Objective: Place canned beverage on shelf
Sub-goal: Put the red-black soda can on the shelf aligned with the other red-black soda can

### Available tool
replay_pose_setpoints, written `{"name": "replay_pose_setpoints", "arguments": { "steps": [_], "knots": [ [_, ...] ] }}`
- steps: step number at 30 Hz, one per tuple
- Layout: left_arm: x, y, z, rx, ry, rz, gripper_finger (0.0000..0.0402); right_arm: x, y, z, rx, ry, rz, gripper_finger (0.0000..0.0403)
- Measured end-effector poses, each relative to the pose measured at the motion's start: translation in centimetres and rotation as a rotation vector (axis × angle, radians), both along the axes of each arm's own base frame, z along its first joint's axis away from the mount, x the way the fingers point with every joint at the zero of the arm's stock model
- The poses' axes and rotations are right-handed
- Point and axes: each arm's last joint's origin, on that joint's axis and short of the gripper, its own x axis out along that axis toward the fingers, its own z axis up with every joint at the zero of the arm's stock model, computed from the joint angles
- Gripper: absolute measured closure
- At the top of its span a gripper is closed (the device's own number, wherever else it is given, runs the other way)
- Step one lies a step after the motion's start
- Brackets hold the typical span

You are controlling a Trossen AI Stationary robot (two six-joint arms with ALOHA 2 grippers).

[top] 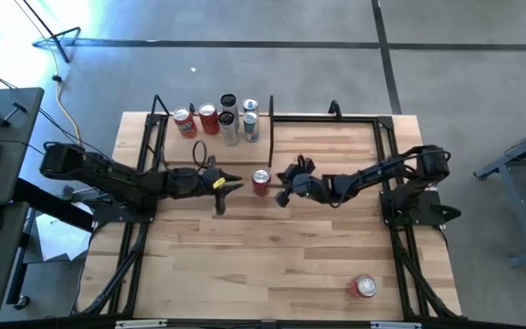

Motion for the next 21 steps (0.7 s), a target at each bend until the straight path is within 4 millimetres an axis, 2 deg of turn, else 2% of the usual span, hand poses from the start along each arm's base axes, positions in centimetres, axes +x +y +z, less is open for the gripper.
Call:
{"name": "replay_pose_setpoints", "arguments": {
  "steps": [6,12,15,21],
  "knots": [
    [1.7,-0.1,0.5,-0.003,0.072,-0.015,0.0216,1.2,-0.8,-0.3,0.014,-0.105,0.149,0.0403],
    [2.8,0.5,-0.1,0.024,0.136,0.080,0.0125,1.4,-0.8,-1.6,0.031,-0.087,0.154,0.0403],
    [3.3,0.8,-0.2,0.005,0.165,0.072,0.0107,1.5,-0.7,-1.9,0.035,-0.084,0.159,0.0403],
    [4.7,1.2,-0.5,-0.010,0.188,0.068,0.0103,1.6,-0.7,-1.7,0.037,-0.109,0.174,0.0403]
  ]
}}
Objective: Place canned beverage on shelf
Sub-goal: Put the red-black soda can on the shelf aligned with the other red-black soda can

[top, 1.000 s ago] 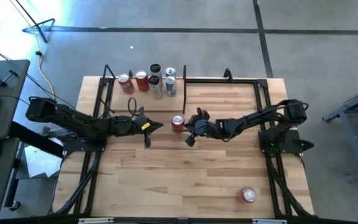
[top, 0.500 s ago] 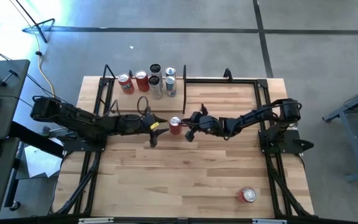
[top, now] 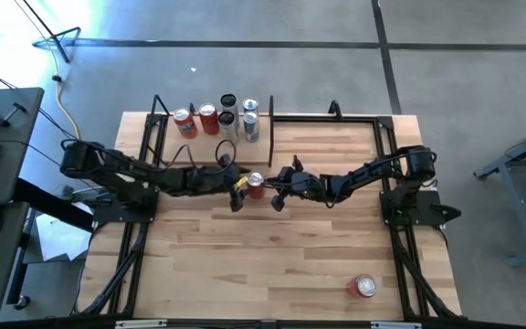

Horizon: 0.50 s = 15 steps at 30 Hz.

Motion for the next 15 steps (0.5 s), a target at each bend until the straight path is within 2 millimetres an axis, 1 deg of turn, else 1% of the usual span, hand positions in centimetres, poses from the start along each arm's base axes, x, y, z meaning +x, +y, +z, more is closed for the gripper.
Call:
{"name": "replay_pose_setpoints", "arguments": {
  "steps": [4,11,15],
  "knots": [
    [0.8,0.5,-0.2,-0.012,0.004,0.014,0.0103,0.0,0.0,0.0,-0.001,-0.006,0.000,0.0403],
    [1.6,0.6,-0.6,-0.034,0.009,-0.014,0.0103,0.0,0.0,0.0,0.000,-0.004,0.000,0.0403],
    [1.6,0.7,-0.7,-0.041,0.008,-0.001,0.0119,0.0,0.0,0.0,0.003,-0.006,0.000,0.0403]
  ]
}}
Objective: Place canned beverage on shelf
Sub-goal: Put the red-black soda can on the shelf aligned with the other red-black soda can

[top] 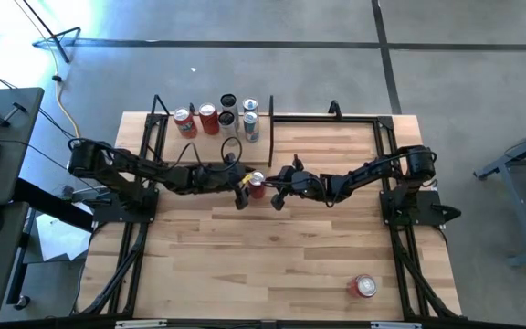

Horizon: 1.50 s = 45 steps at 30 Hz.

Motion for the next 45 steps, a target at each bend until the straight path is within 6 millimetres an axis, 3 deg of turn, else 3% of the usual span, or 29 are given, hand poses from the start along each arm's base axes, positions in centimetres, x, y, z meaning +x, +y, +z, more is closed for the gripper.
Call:
{"name": "replay_pose_setpoints", "arguments": {
  "steps": [5,13,20,27,34,39,45],
  "knots": [
    [-0.2,0.3,0.2,0.000,0.006,-0.022,0.0165,0.0,0.0,0.0,0.002,0.000,0.005,0.0403],
    [-1.6,0.9,1.6,0.004,0.057,-0.122,0.0168,0.1,0.5,0.0,0.018,-0.005,0.057,0.0403],
    [-4.3,0.9,4.0,0.051,0.110,-0.158,0.0169,0.1,0.9,0.0,0.011,0.001,0.073,0.0403],
    [-8.2,0.5,6.3,0.060,0.182,-0.202,0.0169,0.1,1.0,0.0,0.003,0.006,0.076,0.0403],
    [-12.3,1.6,8.2,0.189,0.225,-0.052,0.0169,0.1,1.0,0.0,0.000,0.005,0.074,0.0403],
    [-13.6,3.2,9.7,0.233,0.130,0.057,0.0169,0.1,1.0,0.0,0.000,0.004,0.074,0.0403],
    [-14.2,5.8,9.4,0.201,0.153,0.197,0.0169,0.1,1.0,0.1,0.003,0.000,0.081,0.0403]
  ]
}}
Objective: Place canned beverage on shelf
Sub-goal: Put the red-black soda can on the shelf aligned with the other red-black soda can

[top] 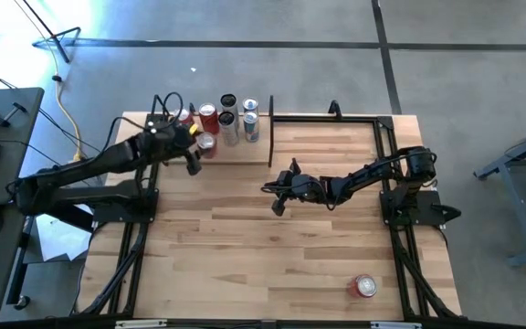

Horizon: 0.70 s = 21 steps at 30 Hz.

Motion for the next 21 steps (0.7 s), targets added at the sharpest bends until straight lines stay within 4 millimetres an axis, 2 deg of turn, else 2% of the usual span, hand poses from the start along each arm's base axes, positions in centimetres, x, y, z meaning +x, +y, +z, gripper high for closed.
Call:
{"name": "replay_pose_setpoints", "arguments": {
  "steps": [16,21],
  "knots": [
    [0.6,4.3,-2.2,-0.073,0.084,0.065,0.0169,0.0,0.0,0.0,-0.002,0.002,0.013,0.0403],
    [0.7,4.5,-2.3,-0.071,0.081,0.070,0.0135,0.0,0.0,0.0,-0.002,0.002,0.014,0.0403]
  ]
}}
